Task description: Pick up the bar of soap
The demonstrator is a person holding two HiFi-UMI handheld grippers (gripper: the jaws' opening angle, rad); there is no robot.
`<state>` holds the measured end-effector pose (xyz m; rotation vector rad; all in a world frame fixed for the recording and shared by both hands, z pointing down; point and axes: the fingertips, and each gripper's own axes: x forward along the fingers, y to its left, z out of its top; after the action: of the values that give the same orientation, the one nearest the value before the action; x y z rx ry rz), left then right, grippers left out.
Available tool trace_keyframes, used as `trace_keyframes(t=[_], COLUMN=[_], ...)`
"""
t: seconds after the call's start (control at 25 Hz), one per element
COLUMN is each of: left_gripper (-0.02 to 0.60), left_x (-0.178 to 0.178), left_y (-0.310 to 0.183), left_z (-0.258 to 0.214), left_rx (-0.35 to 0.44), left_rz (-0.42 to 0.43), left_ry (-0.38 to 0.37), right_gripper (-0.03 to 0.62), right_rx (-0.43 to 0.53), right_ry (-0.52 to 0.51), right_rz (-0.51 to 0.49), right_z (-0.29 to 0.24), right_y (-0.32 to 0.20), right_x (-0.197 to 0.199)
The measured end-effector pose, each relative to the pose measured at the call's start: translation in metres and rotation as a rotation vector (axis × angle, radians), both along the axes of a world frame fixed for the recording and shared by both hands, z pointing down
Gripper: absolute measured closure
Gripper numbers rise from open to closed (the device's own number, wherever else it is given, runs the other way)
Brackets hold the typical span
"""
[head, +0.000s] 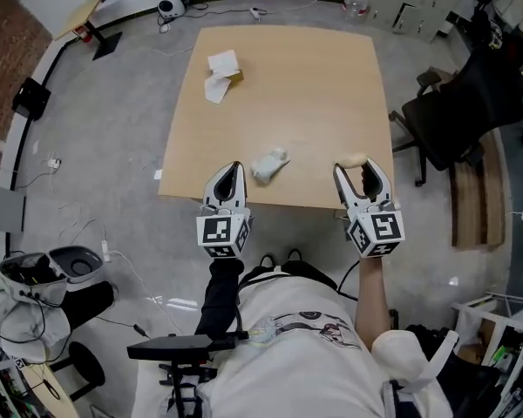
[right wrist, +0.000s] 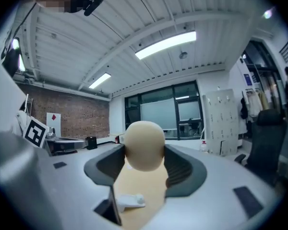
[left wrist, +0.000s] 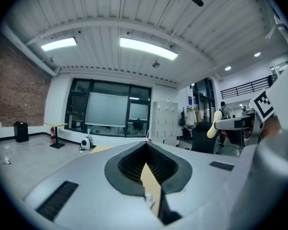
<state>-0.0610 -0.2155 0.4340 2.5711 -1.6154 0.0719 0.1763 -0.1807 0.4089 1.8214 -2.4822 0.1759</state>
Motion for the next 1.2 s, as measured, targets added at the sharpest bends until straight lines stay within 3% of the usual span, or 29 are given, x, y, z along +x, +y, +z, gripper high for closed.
trace_keyframes(t=[0.28, 1.2], left_gripper=[0.577, 0.577], left_x=[0.003, 0.011], left_y=[-0.006, -0.011], left_z=[-0.022, -0.023], left_rx=[0.05, 0.036], left_rz=[-0.01, 0.004], left_ry=[0.015, -0.023], right_gripper=[0.329, 0.329], right_rx=[0.034, 0.074], right_ry=[0.007, 0.016], right_rz=[0.016, 0.025], right_z=[-0.016, -0.024], right_y=[0.0, -0.009], right_x=[0.002, -0.001])
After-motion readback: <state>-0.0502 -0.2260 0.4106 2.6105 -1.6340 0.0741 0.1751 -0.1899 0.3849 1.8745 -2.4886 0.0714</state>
